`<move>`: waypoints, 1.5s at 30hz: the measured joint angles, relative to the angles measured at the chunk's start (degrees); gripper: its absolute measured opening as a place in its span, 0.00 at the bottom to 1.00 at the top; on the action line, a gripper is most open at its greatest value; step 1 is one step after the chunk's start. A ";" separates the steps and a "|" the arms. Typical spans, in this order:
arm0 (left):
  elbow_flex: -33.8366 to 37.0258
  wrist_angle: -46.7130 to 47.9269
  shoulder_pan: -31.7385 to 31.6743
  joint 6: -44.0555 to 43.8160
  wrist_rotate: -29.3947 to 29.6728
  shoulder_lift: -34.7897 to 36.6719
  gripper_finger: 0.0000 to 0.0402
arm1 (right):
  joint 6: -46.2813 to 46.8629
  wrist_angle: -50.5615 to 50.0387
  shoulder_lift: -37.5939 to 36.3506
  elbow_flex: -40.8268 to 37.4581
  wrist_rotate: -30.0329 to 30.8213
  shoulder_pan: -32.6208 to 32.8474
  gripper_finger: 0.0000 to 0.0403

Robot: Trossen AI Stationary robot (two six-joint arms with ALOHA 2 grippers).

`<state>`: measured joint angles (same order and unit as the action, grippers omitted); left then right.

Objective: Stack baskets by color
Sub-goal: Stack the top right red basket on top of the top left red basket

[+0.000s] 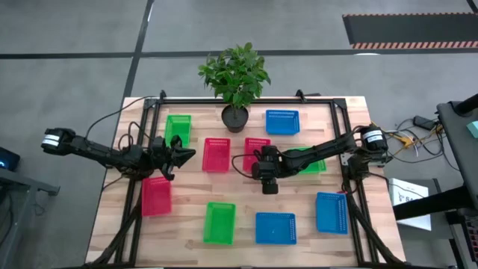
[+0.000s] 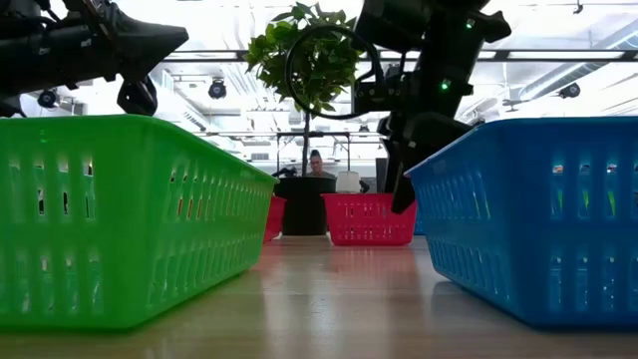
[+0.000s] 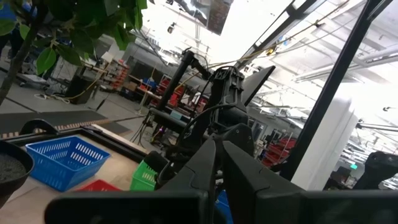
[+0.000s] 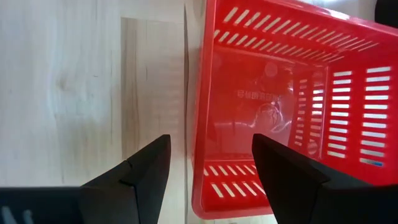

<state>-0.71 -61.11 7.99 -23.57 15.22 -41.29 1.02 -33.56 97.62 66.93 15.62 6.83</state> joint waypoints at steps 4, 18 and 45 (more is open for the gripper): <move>0.00 -0.01 0.00 0.00 -0.02 -0.27 0.03 | -0.11 1.31 0.00 -0.89 0.01 -0.31 0.54; 0.00 -0.11 0.00 0.02 -0.02 -0.29 0.03 | 0.02 4.30 0.02 -3.30 -0.59 -0.61 0.25; -0.02 -0.13 0.02 0.04 -0.02 -0.18 0.03 | 1.03 -5.11 -0.66 6.41 -0.37 1.82 0.02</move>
<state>-0.73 -61.24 8.01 -23.53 15.20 -41.47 2.04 -38.67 96.97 73.34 15.24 8.64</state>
